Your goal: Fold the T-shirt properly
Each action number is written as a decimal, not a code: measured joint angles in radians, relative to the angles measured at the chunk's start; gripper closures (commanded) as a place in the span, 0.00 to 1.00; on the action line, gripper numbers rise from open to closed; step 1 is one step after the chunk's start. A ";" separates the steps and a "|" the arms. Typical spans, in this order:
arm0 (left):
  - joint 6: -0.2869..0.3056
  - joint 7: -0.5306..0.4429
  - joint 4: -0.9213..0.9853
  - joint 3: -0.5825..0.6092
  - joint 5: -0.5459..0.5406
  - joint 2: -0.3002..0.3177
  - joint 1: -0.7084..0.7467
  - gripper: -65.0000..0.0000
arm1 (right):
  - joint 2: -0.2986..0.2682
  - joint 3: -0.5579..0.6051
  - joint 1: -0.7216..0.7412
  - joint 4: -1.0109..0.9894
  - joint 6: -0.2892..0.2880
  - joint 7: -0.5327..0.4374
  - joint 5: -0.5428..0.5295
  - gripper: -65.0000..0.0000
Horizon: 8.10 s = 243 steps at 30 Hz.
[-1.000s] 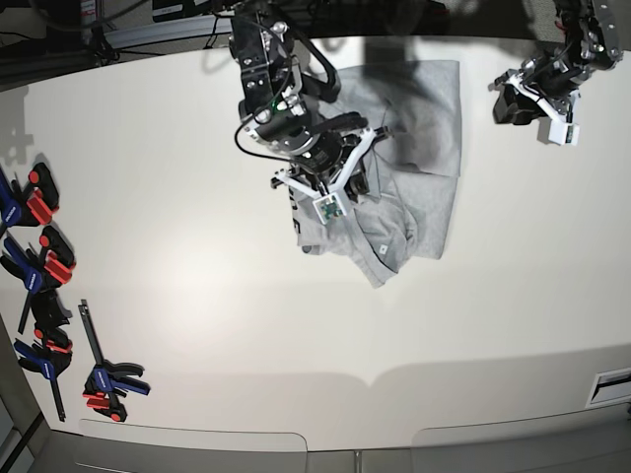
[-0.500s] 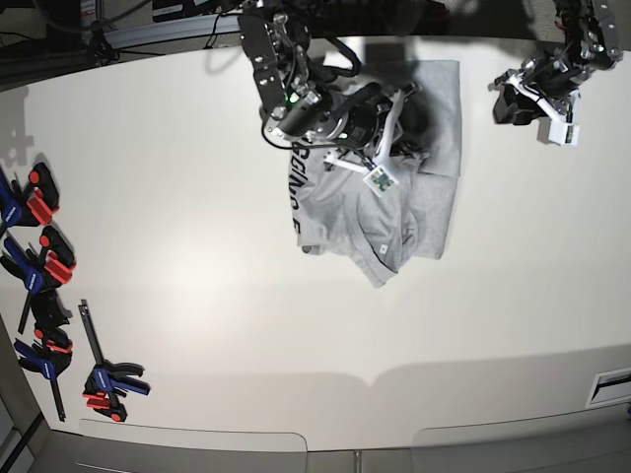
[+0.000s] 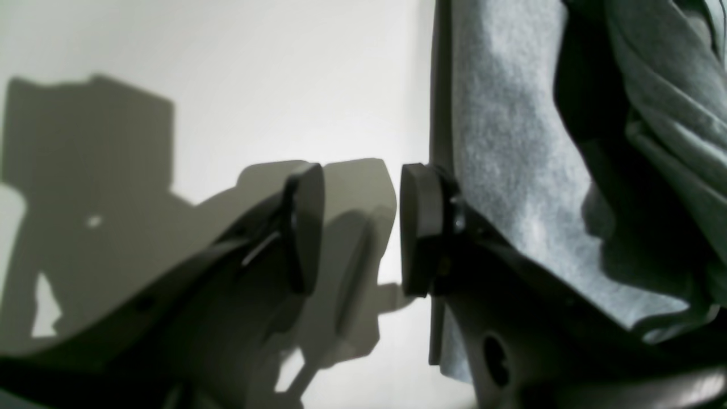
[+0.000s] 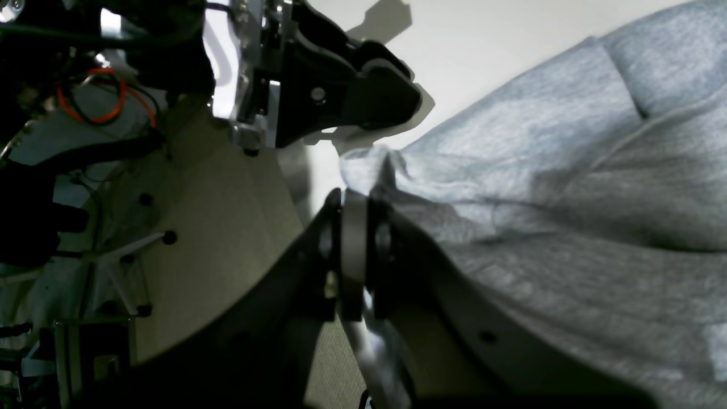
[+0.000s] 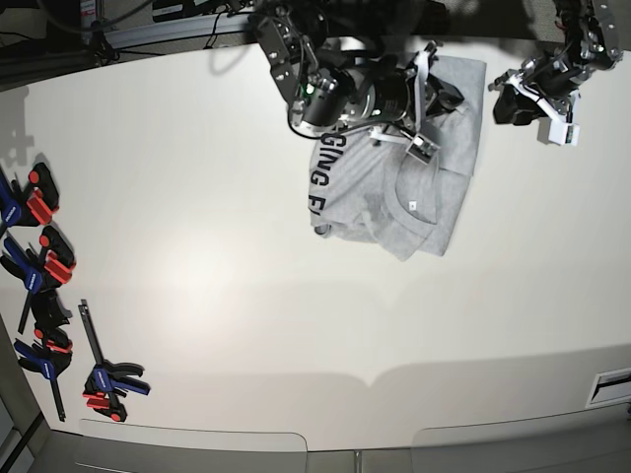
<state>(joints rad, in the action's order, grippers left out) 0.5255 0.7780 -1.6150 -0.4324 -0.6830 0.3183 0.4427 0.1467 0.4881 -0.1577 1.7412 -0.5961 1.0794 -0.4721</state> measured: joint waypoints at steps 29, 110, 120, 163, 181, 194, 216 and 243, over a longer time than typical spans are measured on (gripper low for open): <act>-0.028 -0.018 -0.111 0.001 -0.140 0.000 -0.230 0.68 | 0.003 -0.388 0.050 0.001 0.179 -0.072 0.233 0.77; 0.138 0.149 0.637 0.140 -0.306 0.294 -0.819 1.00 | 0.002 -0.105 0.239 -0.235 -0.097 -0.127 0.308 1.00; 0.161 0.206 0.637 0.079 -0.374 0.294 -0.744 1.00 | 0.009 -0.122 0.463 -0.736 -0.062 -0.288 0.331 1.00; 0.161 0.241 0.637 0.079 -0.543 0.294 -0.659 1.00 | -0.223 -1.252 0.055 -0.420 0.151 -0.315 -0.027 1.00; 0.161 0.240 0.637 0.079 -0.603 0.298 -0.659 1.00 | -0.230 -1.403 0.076 -0.074 -0.017 -0.264 -0.314 1.00; 0.167 0.505 0.252 -0.298 -0.779 0.325 -0.506 1.00 | -0.232 -1.321 -0.175 0.312 -0.093 -0.132 -0.503 1.00; 0.167 0.592 -0.080 -0.579 -0.777 -0.058 0.406 1.00 | -0.238 -1.281 -0.658 0.386 -0.096 0.112 -0.685 1.00; 0.161 -0.262 0.310 0.111 0.252 -0.058 0.387 1.00 | -0.481 -0.484 -0.599 -0.542 -0.043 -0.540 0.141 1.00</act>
<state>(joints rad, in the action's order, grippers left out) 0.6868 0.5159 -1.3048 -0.3210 -0.4309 0.2607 0.8295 -0.3344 0.0040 -0.7563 1.1988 -0.6388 0.5392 -0.3313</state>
